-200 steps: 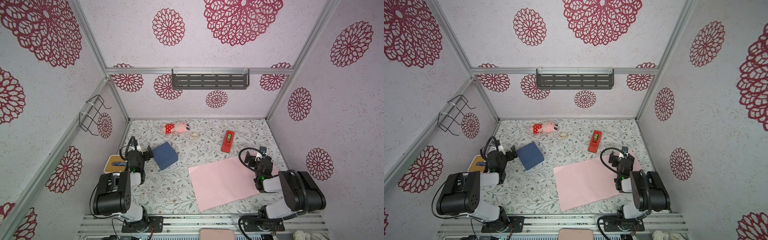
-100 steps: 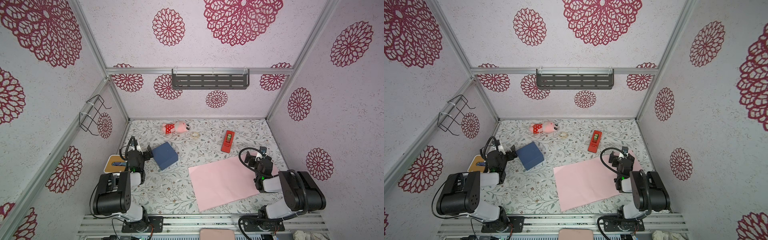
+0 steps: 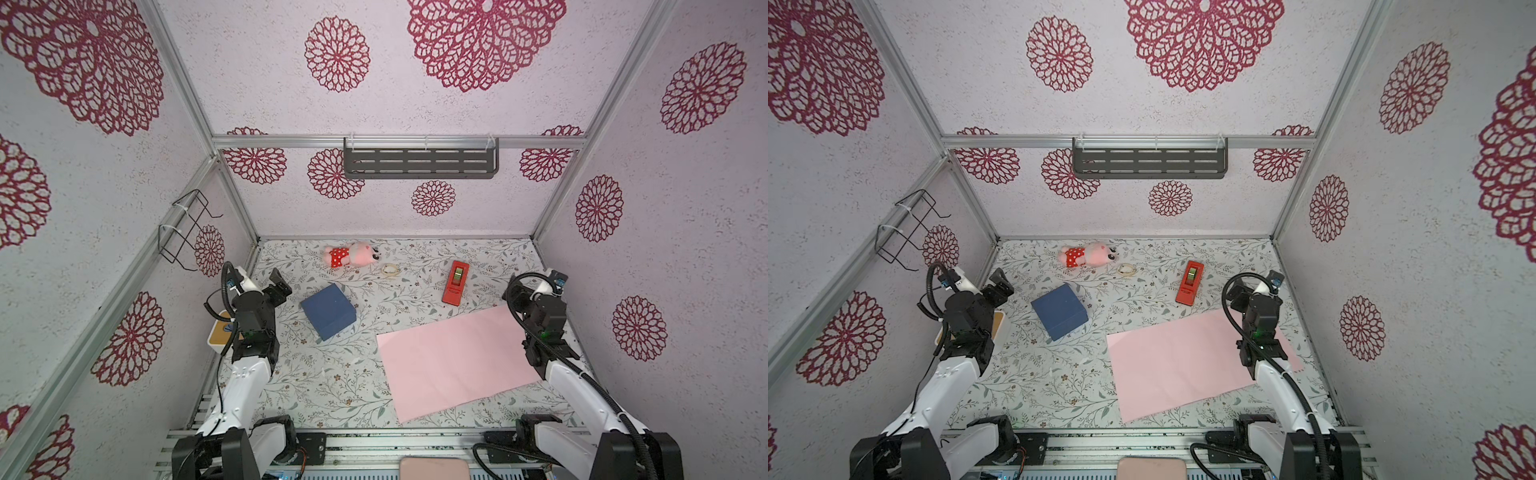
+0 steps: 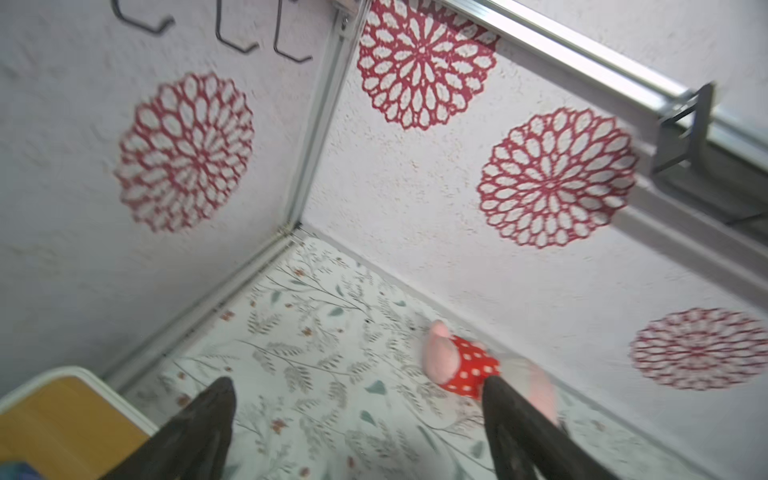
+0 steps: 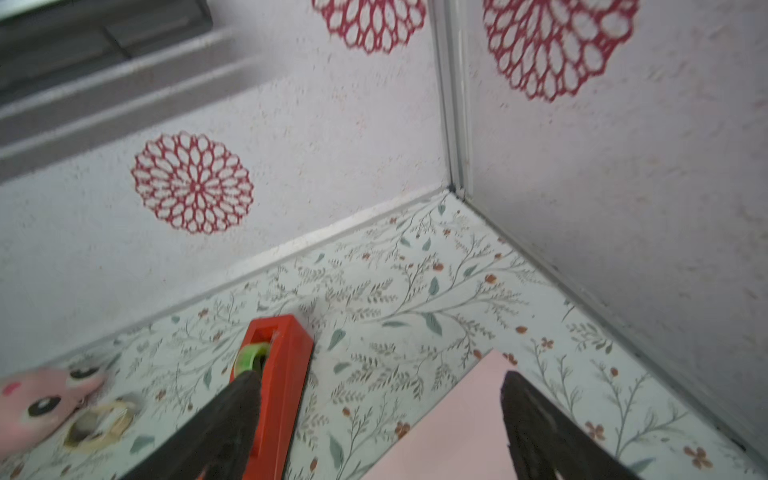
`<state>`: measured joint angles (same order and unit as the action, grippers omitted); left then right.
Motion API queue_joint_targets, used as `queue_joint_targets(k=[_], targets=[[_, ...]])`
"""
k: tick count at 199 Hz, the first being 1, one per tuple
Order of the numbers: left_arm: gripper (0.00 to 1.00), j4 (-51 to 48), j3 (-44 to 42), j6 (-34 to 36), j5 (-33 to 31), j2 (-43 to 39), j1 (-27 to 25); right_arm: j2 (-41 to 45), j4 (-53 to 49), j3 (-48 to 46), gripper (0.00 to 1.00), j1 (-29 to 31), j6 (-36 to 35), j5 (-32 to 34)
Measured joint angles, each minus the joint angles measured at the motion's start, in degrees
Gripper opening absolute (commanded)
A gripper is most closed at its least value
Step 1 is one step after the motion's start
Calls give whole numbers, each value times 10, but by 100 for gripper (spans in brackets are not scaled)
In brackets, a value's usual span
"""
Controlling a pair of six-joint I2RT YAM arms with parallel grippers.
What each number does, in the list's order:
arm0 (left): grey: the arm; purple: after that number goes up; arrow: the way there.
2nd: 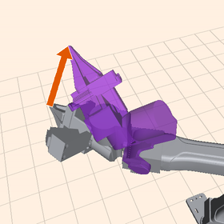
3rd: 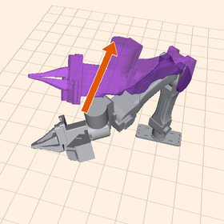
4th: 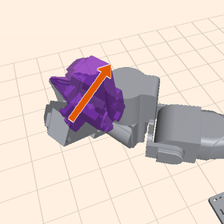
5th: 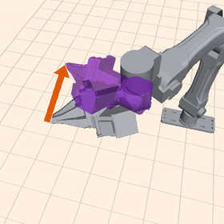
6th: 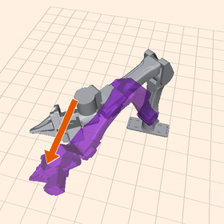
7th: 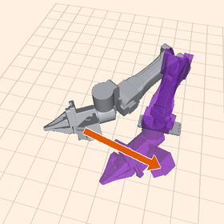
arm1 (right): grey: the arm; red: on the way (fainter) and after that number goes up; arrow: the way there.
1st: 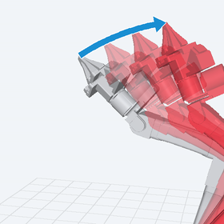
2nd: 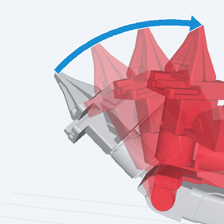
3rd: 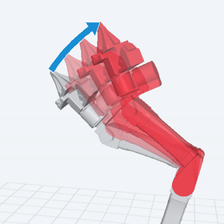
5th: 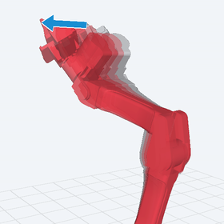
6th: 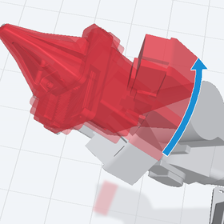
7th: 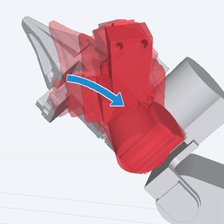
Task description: Wrap the gift box in paper
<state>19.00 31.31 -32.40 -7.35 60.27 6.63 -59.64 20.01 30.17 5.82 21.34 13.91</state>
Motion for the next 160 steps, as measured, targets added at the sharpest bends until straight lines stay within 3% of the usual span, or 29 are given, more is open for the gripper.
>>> queue_joint_targets(k=[11, 39, 53, 86, 105, 133, 160], targets=[[90, -34, 0, -30, 20, -9, -35, -19, -53, 20, 91, 42, 10, -13], [91, -119, 5, -68, 58, -25, -209, -86, -189, 69, 91, 130, 12, -95], [90, -153, 16, -72, 80, -20, -282, -105, -243, 83, 91, 144, 12, -129], [88, -212, 47, -68, 95, 28, -395, -102, -345, 90, 92, 151, 5, -157], [78, -222, 51, -64, 101, 74, -442, -96, -367, 79, 88, 135, 2, -163], [77, -242, 70, -50, 107, 171, -481, -96, -372, 49, 83, 99, 3, -181], [77, -245, 85, -31, 89, 233, -486, -100, -374, 39, 80, 100, 3, -195]])
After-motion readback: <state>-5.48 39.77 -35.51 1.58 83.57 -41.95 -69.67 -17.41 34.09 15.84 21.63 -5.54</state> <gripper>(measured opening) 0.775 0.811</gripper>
